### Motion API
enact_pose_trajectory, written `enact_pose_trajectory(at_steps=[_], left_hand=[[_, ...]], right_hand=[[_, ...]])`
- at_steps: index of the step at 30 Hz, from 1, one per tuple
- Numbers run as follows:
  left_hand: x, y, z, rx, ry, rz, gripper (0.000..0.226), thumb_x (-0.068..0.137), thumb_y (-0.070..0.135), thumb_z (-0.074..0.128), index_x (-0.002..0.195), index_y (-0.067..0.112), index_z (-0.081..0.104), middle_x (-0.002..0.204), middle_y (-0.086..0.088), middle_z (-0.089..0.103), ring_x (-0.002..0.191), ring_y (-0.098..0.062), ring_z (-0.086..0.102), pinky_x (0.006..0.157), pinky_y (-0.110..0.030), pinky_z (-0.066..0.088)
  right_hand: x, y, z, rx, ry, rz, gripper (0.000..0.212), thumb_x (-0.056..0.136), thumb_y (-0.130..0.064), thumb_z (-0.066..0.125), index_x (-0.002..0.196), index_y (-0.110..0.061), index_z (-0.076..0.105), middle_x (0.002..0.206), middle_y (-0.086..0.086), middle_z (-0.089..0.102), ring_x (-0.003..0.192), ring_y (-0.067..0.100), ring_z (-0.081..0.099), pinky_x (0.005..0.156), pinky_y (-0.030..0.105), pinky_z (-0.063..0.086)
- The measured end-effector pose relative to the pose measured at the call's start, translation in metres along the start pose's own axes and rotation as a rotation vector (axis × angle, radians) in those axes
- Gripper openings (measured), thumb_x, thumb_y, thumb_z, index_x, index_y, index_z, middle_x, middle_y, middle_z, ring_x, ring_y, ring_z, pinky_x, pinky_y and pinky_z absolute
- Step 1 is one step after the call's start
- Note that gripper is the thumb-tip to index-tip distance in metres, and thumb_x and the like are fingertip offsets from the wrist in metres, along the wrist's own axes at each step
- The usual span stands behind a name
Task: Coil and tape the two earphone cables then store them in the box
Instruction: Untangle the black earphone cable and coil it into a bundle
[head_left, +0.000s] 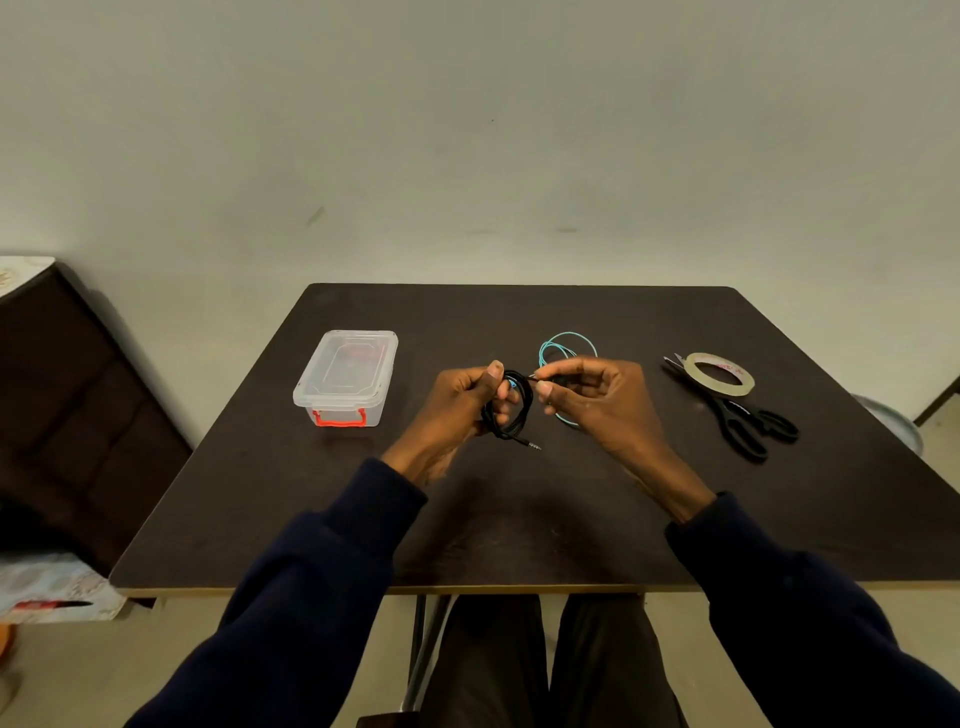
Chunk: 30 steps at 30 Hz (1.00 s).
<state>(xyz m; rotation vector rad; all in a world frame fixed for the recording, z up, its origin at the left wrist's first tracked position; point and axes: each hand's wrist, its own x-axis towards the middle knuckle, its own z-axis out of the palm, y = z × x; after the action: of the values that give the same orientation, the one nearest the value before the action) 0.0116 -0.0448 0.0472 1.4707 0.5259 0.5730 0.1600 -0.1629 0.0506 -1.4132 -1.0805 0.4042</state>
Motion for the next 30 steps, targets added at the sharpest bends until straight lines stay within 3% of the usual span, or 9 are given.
enact_pose_trajectory(at_steps=[4, 7, 13, 16, 18, 22, 26, 30], left_hand=[[-0.003, 0.001, 0.002, 0.021, 0.011, -0.008, 0.037, 0.106, 0.032, 0.046, 0.094, 0.002, 0.064, 0.079, -0.004, 0.064, 0.067, -0.01, 0.056, 0.067, -0.021, 0.054], [-0.005, 0.003, 0.005, 0.04, 0.0, -0.006, 0.034, 0.107, 0.029, 0.045, 0.094, 0.003, 0.062, 0.082, -0.007, 0.06, 0.069, -0.013, 0.055, 0.067, -0.021, 0.054], [-0.004, 0.009, 0.004, -0.032, 0.03, -0.024, 0.035, 0.106, 0.032, 0.045, 0.089, 0.008, 0.063, 0.08, -0.005, 0.065, 0.071, -0.014, 0.061, 0.071, -0.028, 0.059], [-0.003, 0.008, 0.003, -0.045, 0.011, -0.045, 0.037, 0.105, 0.035, 0.046, 0.083, 0.01, 0.06, 0.091, -0.011, 0.068, 0.078, -0.019, 0.065, 0.068, -0.03, 0.059], [-0.002, 0.006, 0.002, -0.075, 0.005, -0.047, 0.038, 0.105, 0.036, 0.046, 0.079, 0.012, 0.06, 0.094, -0.014, 0.068, 0.077, -0.019, 0.066, 0.064, -0.026, 0.057], [0.0, 0.004, -0.001, -0.091, -0.012, -0.051, 0.038, 0.103, 0.039, 0.049, 0.079, 0.013, 0.064, 0.084, -0.011, 0.068, 0.073, -0.017, 0.067, 0.066, -0.027, 0.058], [0.002, 0.002, 0.002, -0.086, -0.061, -0.042, 0.038, 0.103, 0.041, 0.049, 0.076, 0.015, 0.059, 0.089, -0.011, 0.066, 0.077, -0.017, 0.068, 0.066, -0.026, 0.057], [0.002, 0.003, 0.004, -0.068, -0.101, -0.061, 0.038, 0.103, 0.04, 0.048, 0.076, 0.015, 0.058, 0.08, -0.009, 0.063, 0.076, -0.018, 0.064, 0.064, -0.024, 0.056]], right_hand=[[-0.003, -0.002, -0.001, 0.135, 0.006, 0.032, 0.02, 0.083, -0.005, 0.077, 0.103, -0.003, 0.075, 0.089, 0.01, 0.078, 0.08, 0.026, 0.076, 0.073, 0.024, 0.058], [-0.003, -0.003, -0.002, 0.197, 0.041, 0.007, 0.022, 0.082, -0.004, 0.078, 0.104, -0.003, 0.074, 0.091, 0.011, 0.078, 0.083, 0.029, 0.076, 0.075, 0.027, 0.06], [-0.013, 0.002, 0.009, -0.114, 0.032, -0.108, 0.023, 0.077, -0.008, 0.084, 0.098, -0.01, 0.078, 0.092, -0.002, 0.077, 0.084, 0.011, 0.074, 0.074, 0.025, 0.06], [-0.018, 0.005, 0.015, -0.2, 0.025, -0.158, 0.028, 0.074, -0.012, 0.086, 0.101, -0.01, 0.078, 0.098, -0.003, 0.076, 0.087, 0.004, 0.073, 0.075, 0.021, 0.059], [-0.019, 0.007, 0.02, -0.198, 0.037, -0.176, 0.03, 0.075, -0.008, 0.085, 0.104, -0.007, 0.077, 0.102, 0.0, 0.073, 0.09, 0.005, 0.072, 0.076, 0.02, 0.059], [-0.021, 0.008, 0.023, -0.304, 0.052, -0.182, 0.025, 0.087, -0.005, 0.074, 0.112, -0.006, 0.074, 0.11, 0.008, 0.068, 0.101, 0.017, 0.069, 0.083, 0.033, 0.061], [-0.021, 0.004, 0.025, -0.338, 0.1, -0.242, 0.023, 0.081, -0.008, 0.08, 0.103, -0.011, 0.078, 0.099, 0.0, 0.074, 0.09, 0.007, 0.07, 0.079, 0.029, 0.061], [-0.018, 0.005, 0.03, -0.309, 0.163, -0.165, 0.016, 0.075, -0.009, 0.085, 0.088, -0.013, 0.078, 0.087, -0.007, 0.075, 0.078, 0.001, 0.071, 0.073, 0.026, 0.061]])
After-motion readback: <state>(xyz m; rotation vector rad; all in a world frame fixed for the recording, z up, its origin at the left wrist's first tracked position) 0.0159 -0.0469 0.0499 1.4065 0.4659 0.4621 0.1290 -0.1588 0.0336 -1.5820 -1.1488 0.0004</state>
